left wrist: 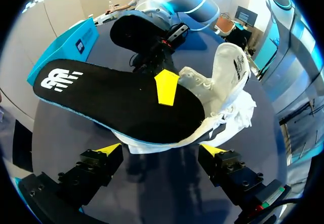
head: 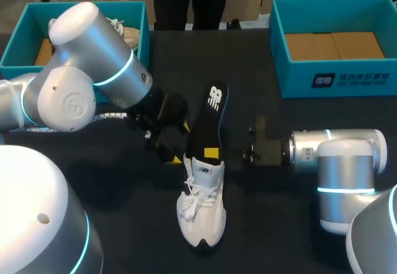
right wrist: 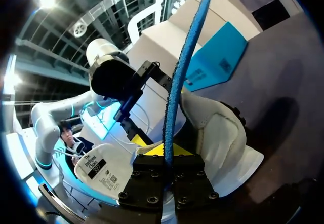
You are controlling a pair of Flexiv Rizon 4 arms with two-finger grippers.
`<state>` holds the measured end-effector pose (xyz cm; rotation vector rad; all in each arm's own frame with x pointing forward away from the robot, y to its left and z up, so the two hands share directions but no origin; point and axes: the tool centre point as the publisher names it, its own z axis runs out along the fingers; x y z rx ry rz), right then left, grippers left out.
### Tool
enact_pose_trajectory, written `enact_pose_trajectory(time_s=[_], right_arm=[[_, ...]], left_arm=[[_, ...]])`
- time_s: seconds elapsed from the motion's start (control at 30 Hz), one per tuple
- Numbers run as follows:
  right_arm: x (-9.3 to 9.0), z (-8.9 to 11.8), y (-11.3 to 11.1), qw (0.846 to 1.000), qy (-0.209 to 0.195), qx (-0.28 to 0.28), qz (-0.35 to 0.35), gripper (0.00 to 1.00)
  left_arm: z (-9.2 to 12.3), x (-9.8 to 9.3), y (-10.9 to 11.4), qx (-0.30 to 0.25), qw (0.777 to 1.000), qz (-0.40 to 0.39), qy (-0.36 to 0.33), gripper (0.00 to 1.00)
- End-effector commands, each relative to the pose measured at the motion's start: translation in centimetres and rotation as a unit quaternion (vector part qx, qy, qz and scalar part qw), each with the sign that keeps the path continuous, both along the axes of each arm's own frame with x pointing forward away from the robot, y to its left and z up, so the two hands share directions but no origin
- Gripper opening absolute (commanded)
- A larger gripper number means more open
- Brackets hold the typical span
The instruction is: Take the shoe out of the shoebox, open the shoe tongue, remove and reinsert the insole, then place the shoe into the shoebox
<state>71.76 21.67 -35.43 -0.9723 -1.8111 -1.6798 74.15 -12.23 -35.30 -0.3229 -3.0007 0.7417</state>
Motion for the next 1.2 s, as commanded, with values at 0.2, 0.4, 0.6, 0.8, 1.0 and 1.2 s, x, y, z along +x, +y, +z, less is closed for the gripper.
enact_pose_trajectory(time_s=[0.2, 0.4, 0.6, 0.8, 1.0, 1.2], right_arm=[[-0.8, 0.0, 0.8, 1.000, -0.004, -0.003, 0.004, 0.00], [-0.5, 0.7, 1.0, 1.000, -0.013, -0.004, 0.007, 0.12], [-0.3, 1.1, 1.0, 1.000, -0.017, -0.005, 0.010, 0.25], [0.0, 1.5, 1.1, 1.000, -0.023, -0.006, 0.012, 0.27], [0.2, 2.1, 1.2, 0.999, -0.033, -0.006, 0.013, 0.29], [1.0, 2.8, 1.3, 0.999, -0.049, 0.003, 0.014, 0.32]], left_arm=[[-0.1, 0.0, 0.0, 0.000, 1.000, 0.000, -0.001, 1.00], [-0.1, 0.0, 0.0, 0.000, 1.000, 0.000, -0.001, 1.00], [-0.1, 0.0, 0.0, 0.000, 1.000, 0.000, -0.001, 1.00], [-0.1, 0.0, 0.0, 0.000, 1.000, 0.000, -0.001, 1.00], [-0.1, 0.0, 0.0, 0.000, 1.000, 0.000, -0.001, 1.00], [-0.1, 0.0, 0.0, 0.000, 1.000, 0.000, -0.001, 1.00]])
